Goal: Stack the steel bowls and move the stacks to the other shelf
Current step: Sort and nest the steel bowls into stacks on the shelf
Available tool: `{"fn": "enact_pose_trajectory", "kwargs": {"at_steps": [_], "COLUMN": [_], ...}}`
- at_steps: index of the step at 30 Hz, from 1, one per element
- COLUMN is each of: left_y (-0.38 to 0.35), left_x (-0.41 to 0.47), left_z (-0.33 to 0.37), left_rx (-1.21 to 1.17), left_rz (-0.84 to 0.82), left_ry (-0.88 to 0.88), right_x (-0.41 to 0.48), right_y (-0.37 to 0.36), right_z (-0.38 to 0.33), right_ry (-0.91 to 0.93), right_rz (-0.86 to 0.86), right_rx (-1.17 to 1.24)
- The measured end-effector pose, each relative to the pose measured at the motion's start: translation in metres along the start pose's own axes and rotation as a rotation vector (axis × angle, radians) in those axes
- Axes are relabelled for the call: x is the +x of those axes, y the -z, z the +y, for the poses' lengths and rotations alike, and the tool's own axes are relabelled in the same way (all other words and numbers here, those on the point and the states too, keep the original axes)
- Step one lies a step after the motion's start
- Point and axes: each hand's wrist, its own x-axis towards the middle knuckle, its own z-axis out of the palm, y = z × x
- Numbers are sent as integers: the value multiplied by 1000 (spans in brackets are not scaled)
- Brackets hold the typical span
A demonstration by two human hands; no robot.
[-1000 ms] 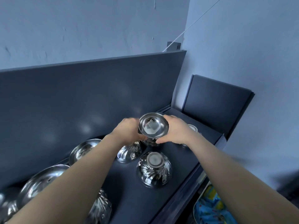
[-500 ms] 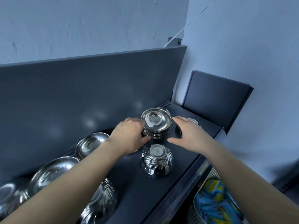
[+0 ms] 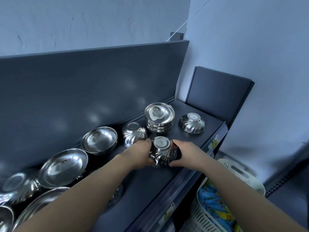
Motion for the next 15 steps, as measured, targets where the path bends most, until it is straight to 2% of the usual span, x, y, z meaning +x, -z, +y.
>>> {"fn": "enact_pose_trajectory", "kwargs": {"at_steps": [3,7,11,15], "left_y": [0,14,43,68], "left_x": [-3,-13,-21,-17], "left_z": [-1,-2,4,8], "left_rx": [-40,-170,-356,-437], "left_rz": [24,163,303,405], "left_ry": [-12,-91,-209,-189], "right_x": [-4,-15,-27,-21], "right_y": [0,9,31,49], "right_z": [0,2,-1,-6], "right_ry": [17,53,90,90], "right_rz": [43,100,137,227], "right_rx": [64,170,454,585]}}
